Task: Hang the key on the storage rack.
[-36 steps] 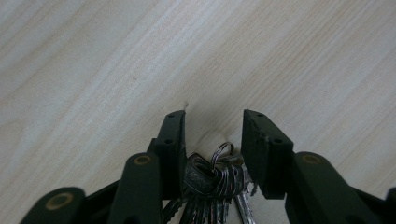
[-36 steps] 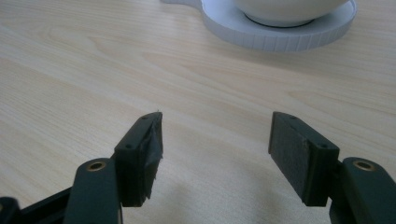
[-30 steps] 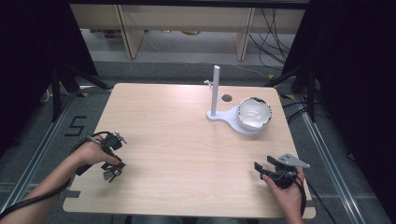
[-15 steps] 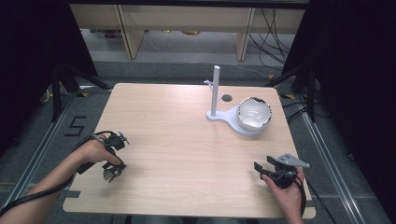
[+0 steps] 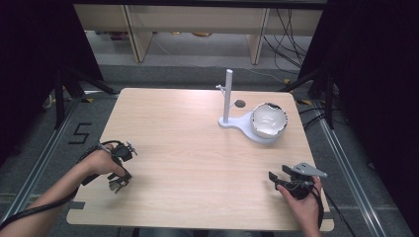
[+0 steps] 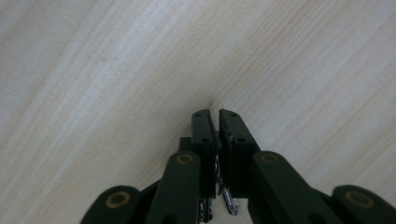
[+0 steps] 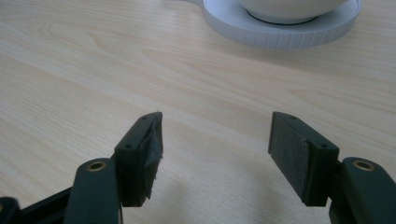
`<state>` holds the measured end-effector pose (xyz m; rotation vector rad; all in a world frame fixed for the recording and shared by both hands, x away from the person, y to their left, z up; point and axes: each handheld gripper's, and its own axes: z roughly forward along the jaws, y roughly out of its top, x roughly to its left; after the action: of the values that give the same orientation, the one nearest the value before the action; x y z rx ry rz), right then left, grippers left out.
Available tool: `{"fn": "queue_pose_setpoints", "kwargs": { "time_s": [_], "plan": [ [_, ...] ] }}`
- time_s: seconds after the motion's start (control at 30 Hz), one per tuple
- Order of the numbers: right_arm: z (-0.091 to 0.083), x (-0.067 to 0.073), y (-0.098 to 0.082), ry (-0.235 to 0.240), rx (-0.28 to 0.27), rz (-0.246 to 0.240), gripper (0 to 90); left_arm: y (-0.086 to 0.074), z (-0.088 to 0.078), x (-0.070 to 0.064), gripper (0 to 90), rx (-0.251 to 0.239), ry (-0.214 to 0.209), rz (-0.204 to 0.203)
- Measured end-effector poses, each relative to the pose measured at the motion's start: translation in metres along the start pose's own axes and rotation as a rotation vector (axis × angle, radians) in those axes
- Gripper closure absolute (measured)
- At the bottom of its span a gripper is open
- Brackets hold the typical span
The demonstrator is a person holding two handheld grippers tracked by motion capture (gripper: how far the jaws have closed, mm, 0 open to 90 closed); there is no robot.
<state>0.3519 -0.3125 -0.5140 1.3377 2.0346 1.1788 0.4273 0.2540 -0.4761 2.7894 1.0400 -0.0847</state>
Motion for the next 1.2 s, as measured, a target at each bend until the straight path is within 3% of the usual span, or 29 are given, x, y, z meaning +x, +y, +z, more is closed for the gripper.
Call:
{"fn": "queue_pose_setpoints", "kwargs": {
  "time_s": [0.03, 0.07, 0.1, 0.13, 0.2, 0.37, 0.43, 0.47, 0.57, 0.6, 0.63, 0.67, 0.7, 0.87, 1.07, 1.2],
  "plan": [
    [0.000, 0.000, 0.000, 0.001, 0.000, 0.000, 36.2, 0.000, 0.000, 0.001, 84.7, 0.004, 0.006, 0.026],
    [0.000, 0.000, 0.000, 0.001, 0.001, -0.001, 36.2, 0.000, 0.001, 0.000, 85.2, 0.001, 0.006, 0.024],
    [0.000, 0.000, 0.000, 0.001, 0.003, 0.000, 36.2, 0.000, 0.002, -0.003, 85.7, 0.000, -0.001, -0.008],
    [0.000, 0.000, 0.000, 0.002, 0.005, 0.001, 36.2, 0.000, 0.002, -0.001, 86.8, 0.003, 0.009, 0.028],
    [0.000, 0.000, 0.000, 0.002, 0.003, 0.001, 36.2, 0.001, 0.000, -0.001, 87.8, 0.008, 0.019, 0.028],
    [0.000, 0.000, 0.000, 0.003, 0.003, -0.001, 36.3, -0.002, 0.001, -0.002, 88.4, -0.013, 0.013, 0.008],
    [0.000, 0.003, 0.000, -0.002, 0.014, 0.024, 36.3, -0.003, 0.001, -0.002, 88.5, -0.026, 0.015, 0.002],
    [0.000, 0.000, 0.000, -0.008, 0.004, -0.020, 36.4, -0.005, 0.001, -0.003, 88.5, -0.048, 0.021, -0.013],
    [0.000, 0.000, 0.000, -0.008, 0.005, -0.020, 36.3, -0.005, -0.001, -0.003, 88.6, -0.050, 0.023, -0.022],
    [0.000, 0.002, 0.000, -0.006, 0.010, 0.011, 36.3, -0.006, -0.001, -0.004, 88.7, -0.065, 0.024, -0.033],
    [0.000, 0.002, 0.000, -0.006, 0.010, 0.011, 36.3, -0.006, -0.003, -0.003, 88.7, -0.068, 0.024, -0.030],
    [0.000, 0.001, 0.000, -0.008, 0.008, -0.008, 36.4, -0.006, -0.003, -0.004, 88.7, -0.083, 0.025, -0.039],
    [0.000, 0.003, 0.000, -0.002, 0.017, 0.021, 36.4, -0.006, -0.004, -0.004, 88.7, -0.088, 0.024, -0.041],
    [0.000, 0.003, 0.000, -0.001, 0.019, 0.021, 36.4, -0.009, -0.010, -0.004, 88.8, -0.147, 0.030, -0.056],
    [-0.001, 0.003, 0.000, -0.006, 0.022, 0.020, 36.4, -0.014, -0.018, -0.005, 88.9, -0.284, 0.028, -0.120],
    [0.000, 0.001, 0.001, -0.003, 0.011, -0.018, 36.4, -0.014, -0.026, -0.004, 89.0, -0.329, 0.050, -0.108]
  ]
}}
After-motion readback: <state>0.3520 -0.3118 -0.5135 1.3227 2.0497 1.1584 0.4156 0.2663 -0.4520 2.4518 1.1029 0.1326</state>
